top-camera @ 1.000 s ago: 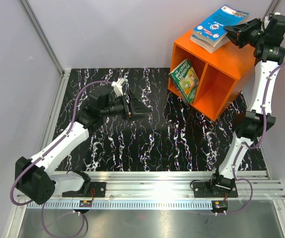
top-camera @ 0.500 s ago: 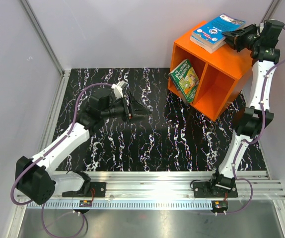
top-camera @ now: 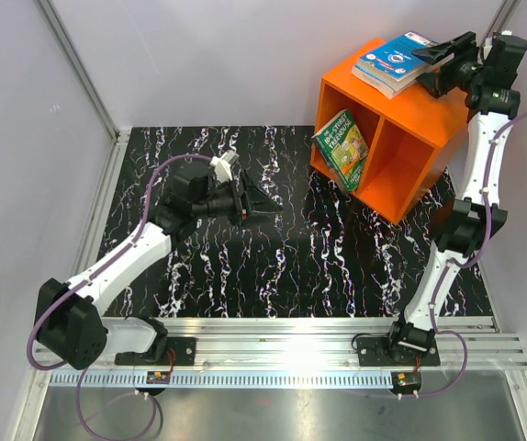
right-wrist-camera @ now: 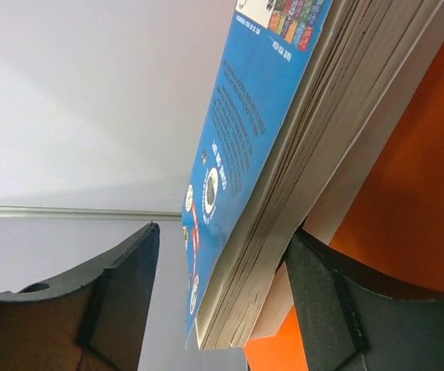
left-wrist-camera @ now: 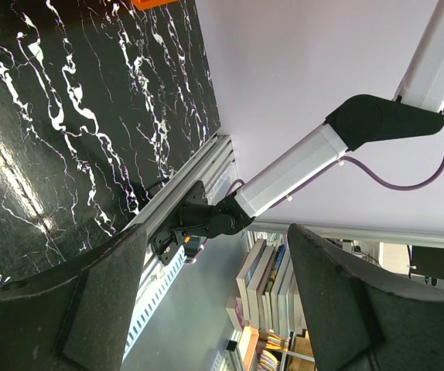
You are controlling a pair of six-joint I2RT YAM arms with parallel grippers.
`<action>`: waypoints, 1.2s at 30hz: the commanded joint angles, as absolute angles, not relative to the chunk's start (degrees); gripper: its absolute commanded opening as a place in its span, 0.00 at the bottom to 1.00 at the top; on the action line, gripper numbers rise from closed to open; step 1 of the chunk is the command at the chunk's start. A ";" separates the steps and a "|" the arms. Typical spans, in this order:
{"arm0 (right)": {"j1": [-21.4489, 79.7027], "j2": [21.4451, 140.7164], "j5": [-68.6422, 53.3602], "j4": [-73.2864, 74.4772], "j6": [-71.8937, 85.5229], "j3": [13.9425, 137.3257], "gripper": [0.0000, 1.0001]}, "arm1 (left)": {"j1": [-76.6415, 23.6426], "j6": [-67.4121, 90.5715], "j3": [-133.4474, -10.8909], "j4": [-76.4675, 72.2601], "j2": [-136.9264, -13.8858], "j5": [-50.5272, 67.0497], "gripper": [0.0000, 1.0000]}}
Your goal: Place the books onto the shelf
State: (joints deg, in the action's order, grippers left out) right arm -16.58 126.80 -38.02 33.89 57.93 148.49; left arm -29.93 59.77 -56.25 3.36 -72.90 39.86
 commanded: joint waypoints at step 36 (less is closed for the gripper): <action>-12.22 71.65 -34.02 56.33 38.32 97.31 0.81 | -30.06 44.48 -89.29 31.72 -79.64 20.59 0.99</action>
